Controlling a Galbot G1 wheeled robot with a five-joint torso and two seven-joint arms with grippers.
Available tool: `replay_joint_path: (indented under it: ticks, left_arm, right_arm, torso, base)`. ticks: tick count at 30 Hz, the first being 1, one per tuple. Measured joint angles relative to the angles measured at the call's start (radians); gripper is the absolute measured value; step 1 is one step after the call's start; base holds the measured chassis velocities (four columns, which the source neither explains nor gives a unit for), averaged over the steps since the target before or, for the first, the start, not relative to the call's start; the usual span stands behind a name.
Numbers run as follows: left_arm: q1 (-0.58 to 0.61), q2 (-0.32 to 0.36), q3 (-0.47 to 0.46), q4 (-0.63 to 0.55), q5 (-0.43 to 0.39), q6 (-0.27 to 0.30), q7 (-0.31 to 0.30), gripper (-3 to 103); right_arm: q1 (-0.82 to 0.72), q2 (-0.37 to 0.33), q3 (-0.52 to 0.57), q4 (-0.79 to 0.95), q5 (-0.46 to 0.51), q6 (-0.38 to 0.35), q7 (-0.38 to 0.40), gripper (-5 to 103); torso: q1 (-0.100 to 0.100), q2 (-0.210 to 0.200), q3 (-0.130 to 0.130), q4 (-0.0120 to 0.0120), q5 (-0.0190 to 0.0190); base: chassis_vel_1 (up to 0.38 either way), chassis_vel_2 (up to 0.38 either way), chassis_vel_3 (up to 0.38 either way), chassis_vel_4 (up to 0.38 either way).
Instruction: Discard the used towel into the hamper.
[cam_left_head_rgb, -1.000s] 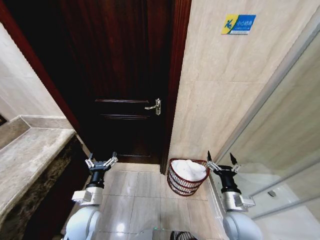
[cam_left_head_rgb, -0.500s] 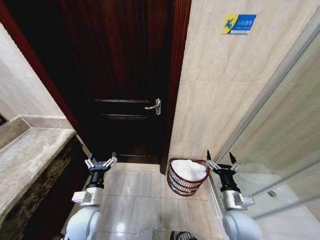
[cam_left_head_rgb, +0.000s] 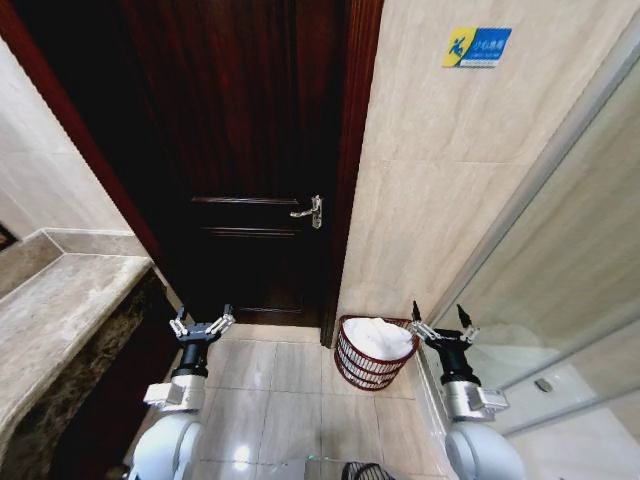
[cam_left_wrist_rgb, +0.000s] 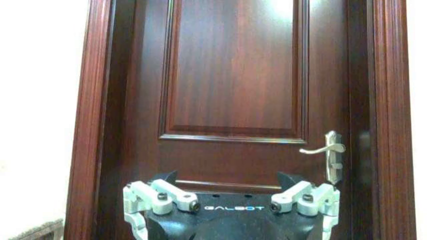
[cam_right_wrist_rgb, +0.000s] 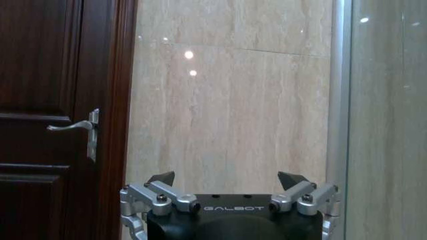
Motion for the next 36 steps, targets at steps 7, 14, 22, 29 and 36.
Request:
replay_joint_path:
  ticks: [7,14,22,29,36]
  left_arm:
    - [0.0,0.006,-0.005,0.0,-0.009,0.0,0.0,100]
    - [0.001,0.007,-0.005,-0.001,-0.011,-0.001,0.0,100]
    - [0.009,0.007,-0.005,-0.002,-0.011,-0.006,0.003,100]
    - [0.018,0.006,-0.006,-0.005,-0.011,-0.014,0.003,100]
    - [0.024,0.0,-0.005,-0.006,-0.011,-0.015,0.003,100]
  right_arm:
    - [-0.004,0.003,-0.001,0.0,-0.004,0.001,-0.003,100]
    - [-0.009,0.003,-0.001,0.0,-0.006,0.002,-0.004,100]
    - [-0.013,0.001,-0.003,0.004,-0.007,0.003,-0.007,100]
    - [-0.022,0.005,-0.009,0.004,-0.011,0.011,-0.007,100]
    - [-0.031,0.003,-0.008,-0.001,-0.012,0.02,-0.007,100]
  torso:
    - [-0.001,-0.001,-0.001,0.0,0.0001]
    - [-0.001,-0.002,-0.001,0.0,0.0]
    - [-0.001,-0.002,-0.001,0.0,0.0]
    - [-0.001,-0.003,-0.002,0.0,0.0]
    - [-0.001,-0.003,-0.002,0.0,0.0]
  base:
    - [0.0,0.0,0.0,0.0]
    - [0.0,0.0,0.0,0.0]
    - [0.0,0.0,0.0,0.0]
    - [0.0,0.0,0.0,0.0]
    - [0.0,0.0,0.0,0.0]
